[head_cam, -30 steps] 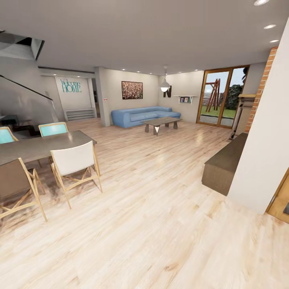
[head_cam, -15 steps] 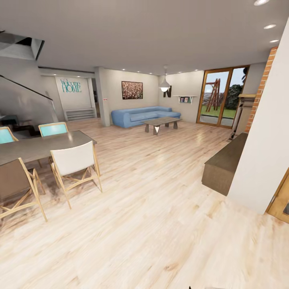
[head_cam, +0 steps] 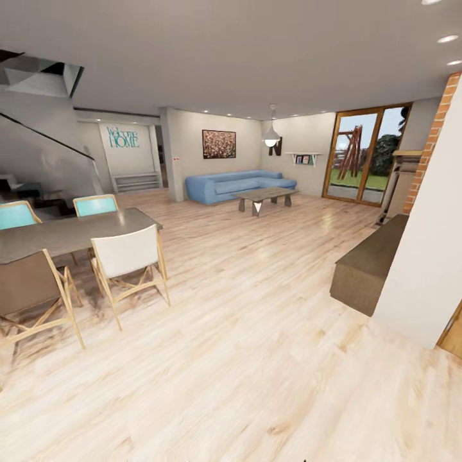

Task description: In the kitchen, take the Vidalia onion out of the sink, dice it on the chopping board with the paring knife, put the diced onion into the bowl on the countertop, then place both the paring knife and the chopping board into the sink.

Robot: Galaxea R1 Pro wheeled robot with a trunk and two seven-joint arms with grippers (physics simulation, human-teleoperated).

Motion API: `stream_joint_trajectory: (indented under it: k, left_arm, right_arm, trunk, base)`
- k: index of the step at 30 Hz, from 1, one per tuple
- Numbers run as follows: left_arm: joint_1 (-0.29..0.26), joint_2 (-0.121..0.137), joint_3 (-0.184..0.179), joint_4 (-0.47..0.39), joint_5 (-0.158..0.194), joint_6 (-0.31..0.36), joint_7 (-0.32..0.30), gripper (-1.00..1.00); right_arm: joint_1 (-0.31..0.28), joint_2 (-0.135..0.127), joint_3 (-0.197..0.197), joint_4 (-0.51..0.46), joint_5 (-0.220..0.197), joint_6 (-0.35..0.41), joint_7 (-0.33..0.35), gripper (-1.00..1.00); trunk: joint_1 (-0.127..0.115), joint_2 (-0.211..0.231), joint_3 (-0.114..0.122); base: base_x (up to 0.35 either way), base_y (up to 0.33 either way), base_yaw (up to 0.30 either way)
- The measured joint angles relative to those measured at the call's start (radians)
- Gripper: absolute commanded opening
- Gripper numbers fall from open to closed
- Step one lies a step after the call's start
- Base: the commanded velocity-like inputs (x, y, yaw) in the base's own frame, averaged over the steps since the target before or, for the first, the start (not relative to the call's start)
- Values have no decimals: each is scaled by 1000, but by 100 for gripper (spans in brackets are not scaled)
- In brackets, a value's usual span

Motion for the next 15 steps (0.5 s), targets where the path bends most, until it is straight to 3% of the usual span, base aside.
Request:
stream_joint_trajectory:
  k: [15]
  left_arm:
    - [0, 0, 0, 0, 0, 0, 1, 100]
  right_arm:
    - [0, 1, 0, 1, 0, 0, 0, 100]
  trunk:
    - [0, 0, 0]
  base:
    - [0, 0, 242]
